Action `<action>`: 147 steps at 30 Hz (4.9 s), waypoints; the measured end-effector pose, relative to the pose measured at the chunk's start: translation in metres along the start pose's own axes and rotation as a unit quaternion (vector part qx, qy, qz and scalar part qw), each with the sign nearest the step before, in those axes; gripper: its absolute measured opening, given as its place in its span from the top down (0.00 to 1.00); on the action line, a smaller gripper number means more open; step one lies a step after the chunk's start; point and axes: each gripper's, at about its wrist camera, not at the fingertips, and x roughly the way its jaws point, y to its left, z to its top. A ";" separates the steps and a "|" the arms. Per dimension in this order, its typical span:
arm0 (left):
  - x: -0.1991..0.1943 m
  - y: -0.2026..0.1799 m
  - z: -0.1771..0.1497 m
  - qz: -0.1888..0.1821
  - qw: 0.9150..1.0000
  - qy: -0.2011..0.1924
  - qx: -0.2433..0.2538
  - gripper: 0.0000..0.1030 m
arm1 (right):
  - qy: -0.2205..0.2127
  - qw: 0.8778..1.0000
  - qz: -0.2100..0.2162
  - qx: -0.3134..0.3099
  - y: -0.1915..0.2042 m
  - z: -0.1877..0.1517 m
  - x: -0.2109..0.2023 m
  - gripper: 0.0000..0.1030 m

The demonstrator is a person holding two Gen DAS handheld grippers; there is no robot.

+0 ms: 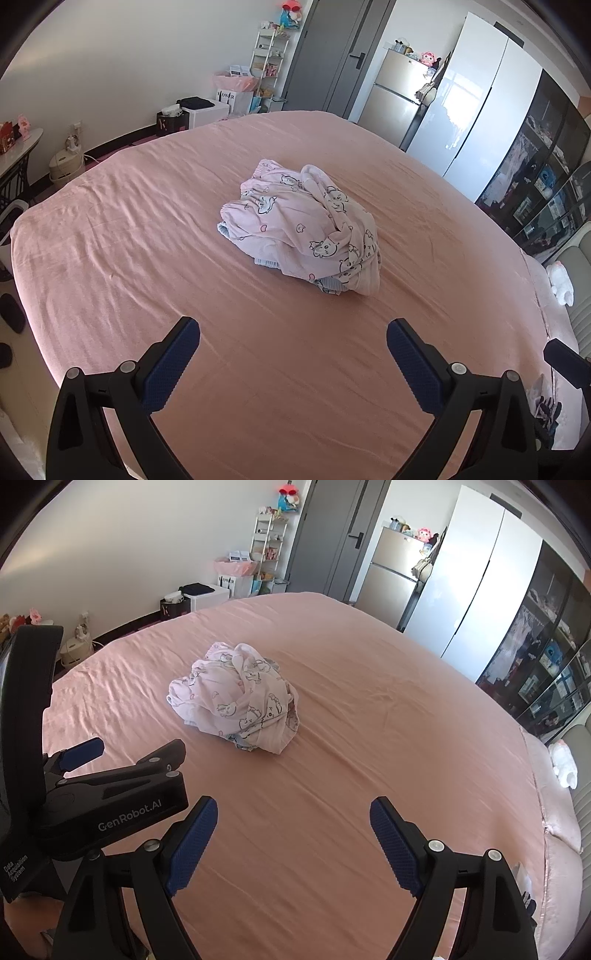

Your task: Fold clothes

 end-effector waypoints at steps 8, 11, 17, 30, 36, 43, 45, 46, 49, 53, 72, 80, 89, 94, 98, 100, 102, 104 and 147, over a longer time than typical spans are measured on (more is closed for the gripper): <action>0.005 0.005 0.001 -0.001 1.000 0.004 -0.011 0.00 | -0.005 1.000 0.003 0.001 0.002 0.003 0.001 0.18; 0.007 0.007 0.002 -0.002 1.000 0.005 -0.016 0.00 | 0.002 1.000 0.001 -0.002 0.004 0.006 0.006 0.18; 0.018 0.012 0.009 -0.003 0.999 0.013 -0.030 0.00 | 0.004 1.000 0.003 0.001 0.005 0.009 0.017 0.17; 0.055 0.017 0.046 0.010 0.999 0.027 -0.026 0.00 | 0.014 1.000 0.009 0.011 0.002 0.038 0.069 0.17; 0.064 0.016 0.060 0.020 0.999 0.026 0.010 0.00 | 0.013 1.000 0.015 0.013 0.005 0.052 0.092 0.18; 0.081 0.018 0.073 0.044 0.997 0.028 0.051 0.00 | 0.019 0.999 0.028 0.002 0.013 0.061 0.121 0.17; 0.088 0.022 0.074 0.044 0.997 0.036 0.050 0.00 | 0.021 0.999 0.034 -0.001 0.015 0.063 0.130 0.17; 0.092 0.023 0.074 0.044 0.997 0.041 0.049 0.00 | 0.022 0.999 0.037 -0.002 0.016 0.064 0.134 0.17; 0.105 0.028 0.075 0.046 0.996 0.055 0.047 0.00 | 0.024 0.999 0.046 -0.007 0.019 0.067 0.147 0.18; 0.119 0.034 0.076 0.048 0.996 0.066 0.047 0.00 | 0.028 0.998 0.058 -0.013 0.023 0.071 0.165 0.17; 0.157 0.046 0.062 0.013 0.997 0.079 -0.020 0.01 | 0.025 0.992 0.124 0.022 0.019 0.075 0.220 0.18; 0.159 0.050 0.050 -0.048 0.993 0.085 -0.068 0.33 | 0.013 0.989 0.139 0.047 0.018 0.074 0.227 0.26; 0.148 0.045 0.046 -0.093 0.988 0.073 -0.097 0.65 | -0.004 0.989 0.137 0.055 0.021 0.069 0.228 0.72; 0.141 0.043 0.042 -0.097 0.987 0.066 -0.108 0.70 | -0.016 0.989 0.131 0.063 0.025 0.068 0.227 0.80; 0.145 0.042 0.052 -0.100 0.987 0.056 -0.109 0.72 | -0.021 0.989 0.128 0.063 0.023 0.069 0.221 0.80; 0.144 0.045 0.057 -0.102 0.988 0.051 -0.108 0.73 | -0.027 0.990 0.127 0.064 0.021 0.070 0.216 0.81; 0.137 0.046 0.058 -0.103 0.988 0.043 -0.105 0.74 | -0.033 0.990 0.125 0.063 0.020 0.072 0.209 0.82; 0.131 0.046 0.061 -0.104 0.989 0.037 -0.101 0.74 | -0.041 0.990 0.121 0.059 0.020 0.074 0.202 0.82; 0.149 0.069 0.050 -0.143 0.969 0.079 -0.188 0.13 | -0.032 0.989 0.123 0.078 -0.008 0.078 0.179 0.29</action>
